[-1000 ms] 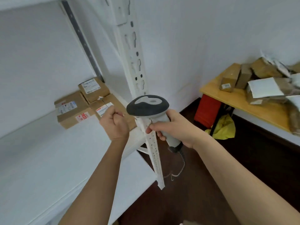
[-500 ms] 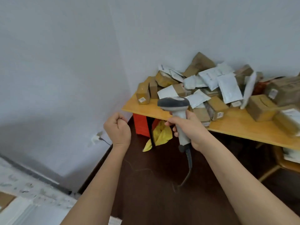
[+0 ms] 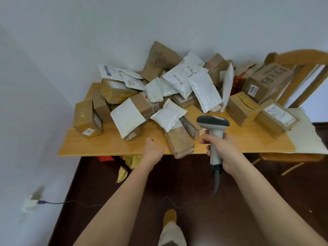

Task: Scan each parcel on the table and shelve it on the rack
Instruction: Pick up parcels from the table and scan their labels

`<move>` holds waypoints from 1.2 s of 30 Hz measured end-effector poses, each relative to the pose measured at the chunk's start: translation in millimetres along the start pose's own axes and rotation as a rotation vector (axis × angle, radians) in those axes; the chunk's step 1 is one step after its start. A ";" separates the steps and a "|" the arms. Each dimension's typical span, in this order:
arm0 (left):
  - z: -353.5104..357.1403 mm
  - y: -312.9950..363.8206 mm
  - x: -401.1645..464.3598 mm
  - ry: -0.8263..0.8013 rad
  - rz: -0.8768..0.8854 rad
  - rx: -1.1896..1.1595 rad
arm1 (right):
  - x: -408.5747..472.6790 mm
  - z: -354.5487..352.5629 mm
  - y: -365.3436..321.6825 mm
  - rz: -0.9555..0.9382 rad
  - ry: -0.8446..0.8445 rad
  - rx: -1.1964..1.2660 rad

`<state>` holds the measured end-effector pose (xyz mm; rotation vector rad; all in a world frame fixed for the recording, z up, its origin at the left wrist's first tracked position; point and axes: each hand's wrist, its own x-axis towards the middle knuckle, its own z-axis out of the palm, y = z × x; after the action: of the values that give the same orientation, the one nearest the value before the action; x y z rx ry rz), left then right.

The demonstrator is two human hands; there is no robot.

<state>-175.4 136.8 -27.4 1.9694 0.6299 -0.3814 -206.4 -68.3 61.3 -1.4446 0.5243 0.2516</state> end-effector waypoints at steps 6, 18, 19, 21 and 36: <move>67.1 18.5 87.1 -0.224 -0.093 0.034 | 80.4 14.6 0.2 0.081 0.093 -0.040; 123.8 42.6 102.6 -0.049 -0.298 0.303 | 141.9 2.3 9.8 0.181 0.059 -0.118; 123.7 41.9 101.4 -0.034 -0.289 0.294 | 146.2 1.3 7.1 0.178 0.043 -0.112; 119.1 42.8 94.4 -0.034 -0.290 0.249 | 153.1 0.0 -0.2 0.170 -0.003 -0.104; 56.5 51.9 17.0 -0.141 -0.381 -0.629 | 157.0 -22.0 -36.8 0.115 -0.231 -0.128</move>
<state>-131.4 71.8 -24.3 1.2142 0.9077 -0.4784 -57.9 -117.5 16.5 -1.4879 0.4084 0.5450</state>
